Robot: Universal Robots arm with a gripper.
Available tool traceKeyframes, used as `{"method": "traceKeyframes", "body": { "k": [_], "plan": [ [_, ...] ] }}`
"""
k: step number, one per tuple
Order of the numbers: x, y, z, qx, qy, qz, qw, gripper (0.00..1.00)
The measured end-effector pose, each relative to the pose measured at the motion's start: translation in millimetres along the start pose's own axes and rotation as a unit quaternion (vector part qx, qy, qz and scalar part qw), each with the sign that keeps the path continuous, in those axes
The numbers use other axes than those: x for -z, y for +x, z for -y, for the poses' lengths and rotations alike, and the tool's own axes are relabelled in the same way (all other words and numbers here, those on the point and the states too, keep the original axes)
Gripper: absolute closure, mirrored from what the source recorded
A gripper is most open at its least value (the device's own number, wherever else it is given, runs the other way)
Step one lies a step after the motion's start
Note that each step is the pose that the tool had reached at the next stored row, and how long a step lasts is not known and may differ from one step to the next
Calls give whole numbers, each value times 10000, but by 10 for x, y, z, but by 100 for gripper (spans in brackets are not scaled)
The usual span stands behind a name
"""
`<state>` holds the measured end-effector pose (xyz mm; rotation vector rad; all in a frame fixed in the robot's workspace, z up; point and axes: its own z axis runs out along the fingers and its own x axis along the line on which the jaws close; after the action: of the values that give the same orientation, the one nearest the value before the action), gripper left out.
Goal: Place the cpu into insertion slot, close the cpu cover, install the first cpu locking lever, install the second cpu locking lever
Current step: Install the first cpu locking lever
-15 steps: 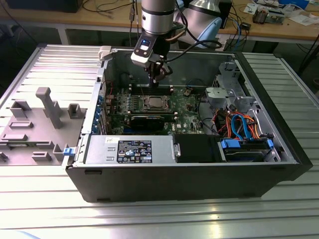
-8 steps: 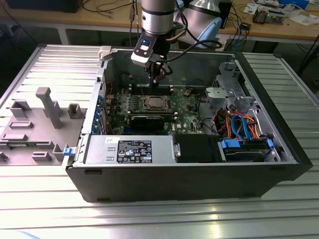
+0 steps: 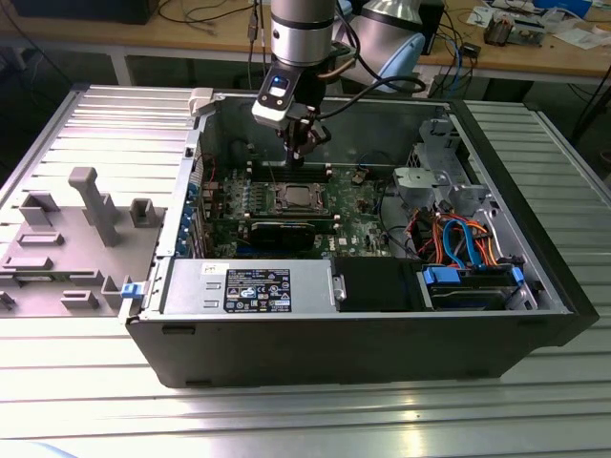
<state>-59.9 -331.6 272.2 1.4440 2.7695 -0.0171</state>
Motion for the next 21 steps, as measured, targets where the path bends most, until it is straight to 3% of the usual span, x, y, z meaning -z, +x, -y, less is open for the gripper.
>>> {"method": "traceKeyframes", "body": {
  "k": [8,14,21],
  "plan": [
    [0,1,2,187,-4,0,9998,89],
    [0,2,3,482,-11,0,9988,89],
    [0,2,4,500,-11,0,9987,89]
  ]
}}
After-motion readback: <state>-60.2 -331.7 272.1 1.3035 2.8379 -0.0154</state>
